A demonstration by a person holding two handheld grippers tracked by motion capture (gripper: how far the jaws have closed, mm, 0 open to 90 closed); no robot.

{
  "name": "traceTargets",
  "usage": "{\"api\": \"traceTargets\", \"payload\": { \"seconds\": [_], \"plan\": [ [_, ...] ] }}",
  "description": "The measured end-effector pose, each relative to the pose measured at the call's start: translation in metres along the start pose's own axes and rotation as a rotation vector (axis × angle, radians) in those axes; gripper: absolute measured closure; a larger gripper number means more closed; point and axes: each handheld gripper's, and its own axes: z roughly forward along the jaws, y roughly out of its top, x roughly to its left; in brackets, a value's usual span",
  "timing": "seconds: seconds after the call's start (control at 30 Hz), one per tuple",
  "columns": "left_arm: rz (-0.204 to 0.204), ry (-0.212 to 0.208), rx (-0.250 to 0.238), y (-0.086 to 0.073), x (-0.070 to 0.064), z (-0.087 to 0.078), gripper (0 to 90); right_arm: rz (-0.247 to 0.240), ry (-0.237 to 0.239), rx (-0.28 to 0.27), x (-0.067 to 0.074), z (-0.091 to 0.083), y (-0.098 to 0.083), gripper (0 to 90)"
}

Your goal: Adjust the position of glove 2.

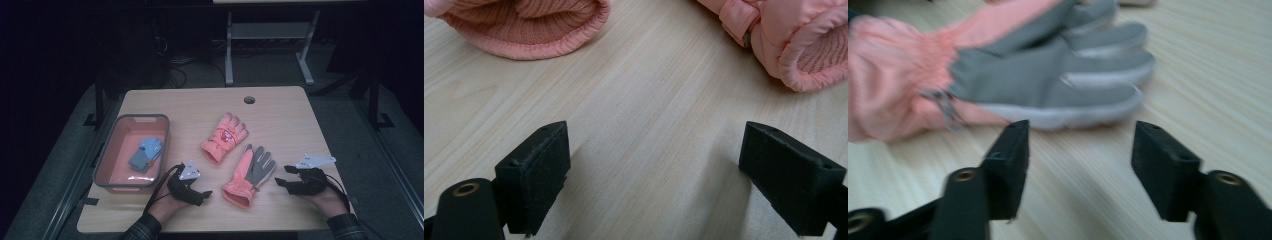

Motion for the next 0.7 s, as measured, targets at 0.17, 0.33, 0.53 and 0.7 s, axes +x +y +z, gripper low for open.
{"api": "traceTargets", "payload": {
  "seconds": [0.17,0.33,0.53,0.7],
  "plan": [
    [0.009,0.001,0.006,0.0,0.001,0.0,12.3,0.029,-0.036,-0.004,-0.009,0.004,-0.019,25.2],
    [0.008,0.004,0.01,0.001,0.001,0.0,12.3,0.048,-0.057,0.007,-0.016,0.008,-0.025,18.9],
    [-0.009,0.007,0.024,0.004,0.0,0.001,12.6,0.061,-0.086,0.021,-0.022,0.012,-0.03,14.5],
    [-0.033,-0.006,0.027,0.012,0.0,-0.001,13.0,0.049,-0.094,0.034,-0.021,0.014,-0.029,14.0]
  ]
}}
